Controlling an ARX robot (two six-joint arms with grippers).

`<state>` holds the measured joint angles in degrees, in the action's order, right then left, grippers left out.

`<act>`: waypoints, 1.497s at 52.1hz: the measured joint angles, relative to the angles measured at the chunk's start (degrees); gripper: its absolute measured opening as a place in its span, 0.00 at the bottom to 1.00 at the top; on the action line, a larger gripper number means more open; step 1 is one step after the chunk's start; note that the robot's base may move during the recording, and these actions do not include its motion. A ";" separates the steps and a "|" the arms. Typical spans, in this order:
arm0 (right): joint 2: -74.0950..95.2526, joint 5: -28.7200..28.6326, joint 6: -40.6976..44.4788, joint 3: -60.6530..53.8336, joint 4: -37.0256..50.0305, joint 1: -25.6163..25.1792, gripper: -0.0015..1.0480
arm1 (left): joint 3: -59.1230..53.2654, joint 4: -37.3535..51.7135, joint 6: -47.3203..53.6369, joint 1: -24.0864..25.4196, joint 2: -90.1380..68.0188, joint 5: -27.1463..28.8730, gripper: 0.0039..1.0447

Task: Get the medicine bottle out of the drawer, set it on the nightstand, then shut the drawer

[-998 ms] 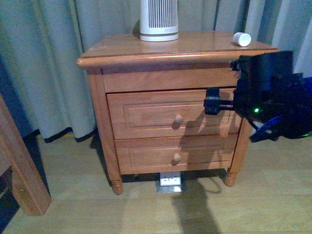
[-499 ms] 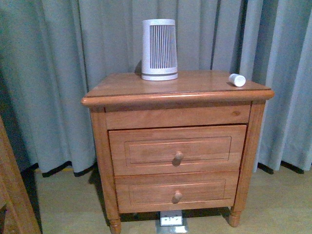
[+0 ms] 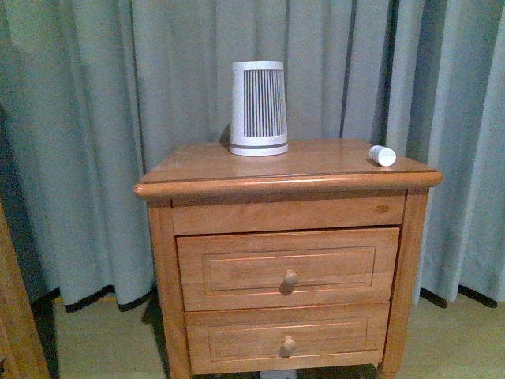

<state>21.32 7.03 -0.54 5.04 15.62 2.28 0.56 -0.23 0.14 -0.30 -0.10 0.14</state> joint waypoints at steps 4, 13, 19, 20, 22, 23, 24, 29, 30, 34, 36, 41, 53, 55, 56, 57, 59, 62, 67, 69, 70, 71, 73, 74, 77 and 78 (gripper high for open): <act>-1.64 -5.95 0.04 -0.26 -0.74 -1.75 0.64 | -0.02 0.00 0.00 0.00 0.00 0.00 0.94; -4.79 -6.93 0.17 -1.75 -2.45 -2.08 0.35 | -0.02 0.00 0.00 0.00 0.00 -0.04 0.94; -6.60 -6.93 0.20 -2.51 -3.63 -2.12 0.15 | -0.02 0.00 0.00 0.00 0.00 -0.09 0.94; -6.97 -6.93 0.20 -2.64 -3.85 -2.12 0.11 | -0.02 0.00 0.00 0.00 0.00 -0.09 0.94; -7.54 -6.93 0.20 -2.82 -4.24 -2.12 0.05 | -0.02 0.00 0.00 0.00 0.00 -0.09 0.94; -7.76 -6.93 0.22 -2.89 -4.46 -2.12 0.02 | -0.02 0.00 0.00 0.00 0.00 -0.09 0.94; -8.13 -6.91 0.28 -3.17 -4.31 -2.12 0.03 | 0.00 0.00 0.00 0.00 0.00 -0.09 0.94; -9.81 -7.04 0.35 -4.24 -4.24 -2.14 0.03 | 0.00 0.00 0.00 0.00 0.00 -0.04 0.94; -9.97 -7.04 0.35 -4.24 -4.31 -2.14 0.03 | -0.02 0.00 0.00 0.00 0.00 -0.04 0.94; -11.37 -7.02 0.35 -4.24 -5.55 -2.16 0.03 | -0.02 0.00 0.00 0.00 0.00 -0.07 0.94; -15.69 -7.02 0.35 -4.24 -11.63 -2.16 0.03 | 0.00 0.00 0.00 0.00 0.00 -0.11 0.94; -20.79 -7.04 0.37 -4.24 -15.39 -2.16 0.03 | 0.00 0.00 0.00 0.00 0.00 -0.11 0.94; -20.92 -7.06 0.39 -4.24 -15.47 -2.16 0.14 | -0.02 0.00 0.00 0.00 0.00 -0.09 0.94; -20.92 -7.06 0.39 -4.24 -15.47 -2.16 0.24 | -0.02 0.00 0.00 0.00 0.00 -0.09 0.94; -20.92 -7.04 0.39 -4.24 -15.47 -2.16 0.28 | -0.02 0.00 0.00 0.00 0.00 -0.09 0.94; -20.92 -7.06 0.39 -4.24 -15.47 -2.16 0.31 | -0.02 0.00 0.00 0.00 0.00 -0.09 0.94; -20.92 -7.06 0.39 -4.24 -15.47 -2.16 0.36 | -0.02 0.00 0.00 0.00 0.00 -0.09 0.94; -20.92 -7.06 0.39 -4.24 -15.47 -2.16 0.46 | -0.02 0.00 0.00 0.00 0.00 -0.09 0.94; -20.92 -7.06 0.39 -4.24 -15.47 -2.16 0.62 | 0.00 0.00 0.00 0.00 0.00 -0.09 0.94; -20.92 -7.06 0.39 -4.24 -15.47 -2.16 0.68 | 0.00 0.00 0.00 0.00 0.00 -0.09 0.94; -20.92 -7.06 0.39 -4.24 -15.47 -2.16 0.72 | -0.02 0.00 0.00 0.00 0.00 -0.09 0.94; -20.92 -7.04 0.39 -4.24 -15.47 -2.16 0.75 | -0.02 0.00 0.00 0.00 0.00 -0.09 0.94; -20.92 -7.06 0.39 -4.24 -15.47 -2.16 0.81 | -0.02 0.00 0.00 0.00 0.00 -0.09 0.94; -20.92 -7.06 0.39 -4.24 -15.47 -2.16 0.84 | -0.02 0.00 0.00 0.00 0.00 -0.09 0.94; -20.92 -7.06 0.39 -4.24 -15.47 -2.16 0.92 | -0.02 0.00 0.00 0.00 0.00 -0.09 0.94; -20.92 -7.06 0.37 -4.24 -15.47 -2.16 0.94 | 0.00 0.00 0.00 0.00 0.00 -0.09 0.94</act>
<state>0.40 -0.03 -0.16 0.80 0.14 0.12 0.56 -0.23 0.14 -0.30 -0.10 0.05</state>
